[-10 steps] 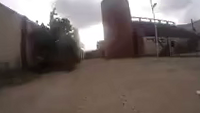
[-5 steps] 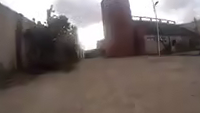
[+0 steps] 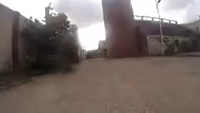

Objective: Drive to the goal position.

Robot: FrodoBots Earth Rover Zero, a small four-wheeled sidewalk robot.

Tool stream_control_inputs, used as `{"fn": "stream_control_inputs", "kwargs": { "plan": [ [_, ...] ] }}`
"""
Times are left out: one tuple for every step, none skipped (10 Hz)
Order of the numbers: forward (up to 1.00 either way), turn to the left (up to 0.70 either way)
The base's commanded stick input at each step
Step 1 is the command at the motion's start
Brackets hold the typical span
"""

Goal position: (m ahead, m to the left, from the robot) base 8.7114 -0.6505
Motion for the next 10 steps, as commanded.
{"fn": "stream_control_inputs", "kwargs": {
  "plan": [
    [0.70,0.00],
    [0.70,0.00],
    [0.70,0.00],
    [0.70,0.00],
    [0.70,0.00],
    [0.70,0.00],
    [0.70,0.00],
    [0.70,0.00],
    [0.70,0.00],
    [0.70,0.00]
  ]
}}
